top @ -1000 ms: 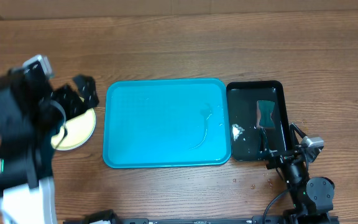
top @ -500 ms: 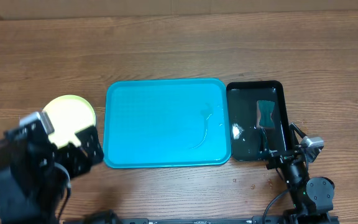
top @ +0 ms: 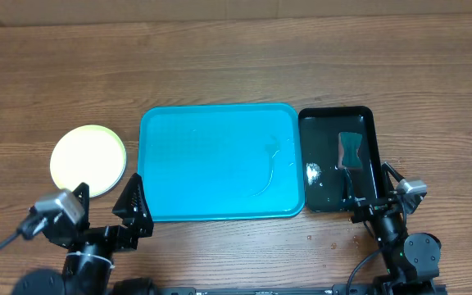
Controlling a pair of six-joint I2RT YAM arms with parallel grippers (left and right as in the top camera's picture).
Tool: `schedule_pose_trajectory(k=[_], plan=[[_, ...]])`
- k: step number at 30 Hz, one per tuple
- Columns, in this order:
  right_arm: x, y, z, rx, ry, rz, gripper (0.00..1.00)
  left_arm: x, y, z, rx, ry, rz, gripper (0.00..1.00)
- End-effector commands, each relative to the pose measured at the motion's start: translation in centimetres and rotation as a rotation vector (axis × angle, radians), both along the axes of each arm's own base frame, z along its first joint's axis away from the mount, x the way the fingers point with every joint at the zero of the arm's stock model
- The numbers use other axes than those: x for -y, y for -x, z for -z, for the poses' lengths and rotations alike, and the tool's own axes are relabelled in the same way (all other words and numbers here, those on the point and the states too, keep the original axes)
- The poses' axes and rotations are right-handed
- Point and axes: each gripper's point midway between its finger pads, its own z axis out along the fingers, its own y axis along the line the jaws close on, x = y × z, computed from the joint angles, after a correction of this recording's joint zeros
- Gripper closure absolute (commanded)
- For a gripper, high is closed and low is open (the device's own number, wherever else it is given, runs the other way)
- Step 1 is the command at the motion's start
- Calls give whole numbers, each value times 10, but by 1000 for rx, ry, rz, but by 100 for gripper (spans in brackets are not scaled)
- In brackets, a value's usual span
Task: Clean dirty plates on tray and stack at the side
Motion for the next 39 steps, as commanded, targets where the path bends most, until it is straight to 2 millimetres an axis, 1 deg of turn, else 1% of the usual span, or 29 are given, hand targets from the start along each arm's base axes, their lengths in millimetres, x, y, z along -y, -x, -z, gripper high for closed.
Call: schedule_pose_trajectory(k=[1,7,10,14,17,22,26,31,36,39], plan=[[1,0,2,3,5,4,0,7,3,-4,140,64,35,0],[1,0,2,3,5,4,0,11,8,-27,434,58,71,0],[1,0,2,3,5,4,0,13,10,-34,546,50,85,0],[1,0,2,3,5,4,0,15,11,-37,658,47,99,0],[1,0,2,3,5,4,0,13,6,-32,688,51,93,0],[1,0,2,3,5,4,0,8,-11,-6,640,60,65,0],[1,0,2,3,5,4,0,-2,-28,26,569,84,6,0],[1,0,2,3,5,4,0,-11,-45,64,488,92,-50,0],[1,0,2,3,5,4,0,-15,-57,99,413,93,-71,0],[1,0,2,3,5,4,0,-16,-61,115,382,93,-80,0]])
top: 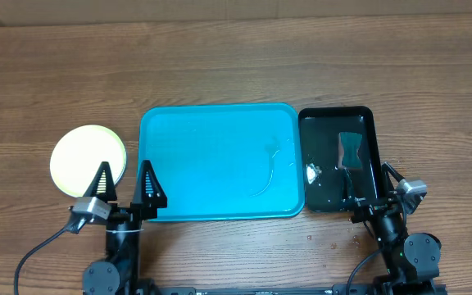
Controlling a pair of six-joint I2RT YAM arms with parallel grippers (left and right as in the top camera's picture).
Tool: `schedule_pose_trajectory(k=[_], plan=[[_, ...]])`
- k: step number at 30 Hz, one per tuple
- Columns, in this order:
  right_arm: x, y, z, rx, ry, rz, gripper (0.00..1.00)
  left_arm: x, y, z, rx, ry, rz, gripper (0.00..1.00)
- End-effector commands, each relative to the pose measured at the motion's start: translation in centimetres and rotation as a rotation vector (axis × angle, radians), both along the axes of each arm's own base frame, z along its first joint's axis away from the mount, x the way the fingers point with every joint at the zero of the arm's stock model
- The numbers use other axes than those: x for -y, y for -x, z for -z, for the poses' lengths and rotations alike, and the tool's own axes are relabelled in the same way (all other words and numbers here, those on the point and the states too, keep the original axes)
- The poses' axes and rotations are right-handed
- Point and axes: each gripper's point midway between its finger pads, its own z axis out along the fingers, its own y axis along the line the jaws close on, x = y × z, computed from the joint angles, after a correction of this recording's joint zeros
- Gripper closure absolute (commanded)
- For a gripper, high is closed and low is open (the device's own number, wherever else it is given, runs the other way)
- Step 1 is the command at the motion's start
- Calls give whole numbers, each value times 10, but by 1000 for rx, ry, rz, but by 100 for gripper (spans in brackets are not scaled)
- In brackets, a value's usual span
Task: Clean dirty plates on tray and stack at the side
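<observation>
Left of the tray, a pale yellow-green plate (84, 157) lies on the table. The teal tray (220, 160) in the middle carries only a few streaks of water. My left gripper (127, 182) is open near the tray's front left corner; one finger overlaps the plate's near right rim and the other the tray's edge. Open and holding nothing, my right gripper (373, 188) sits at the front right corner of the black tray (322, 192).
The black tray holds a teal sponge (349, 148) and a patch of white foam (312, 172). A few drops lie on the wood (334, 242) in front of it. The table's back edge meets a cardboard wall along the top.
The left arm has swung from a tilted pose at the lower left to a straight one, its open fingers now pointing away between plate and tray. The right arm, plate and sponge stayed put.
</observation>
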Motion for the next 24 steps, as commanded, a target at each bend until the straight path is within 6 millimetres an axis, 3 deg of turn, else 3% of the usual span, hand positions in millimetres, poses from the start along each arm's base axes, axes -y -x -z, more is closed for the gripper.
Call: schedule_pose_trajectory(k=[1,14,18,24], plan=[[1,0,2,2,2,5,0,-4,-3,14,-20,19,-25,0],[1,0,2,2,2,5,0,-4,-10,92,-330,-289,-62,0],[1,0,2,2,2,5,0,-3,-10,94,-337,-402,-64,0],[1,0,2,2,2,5,0,-3,-10,95,-337,-423,-66,0]])
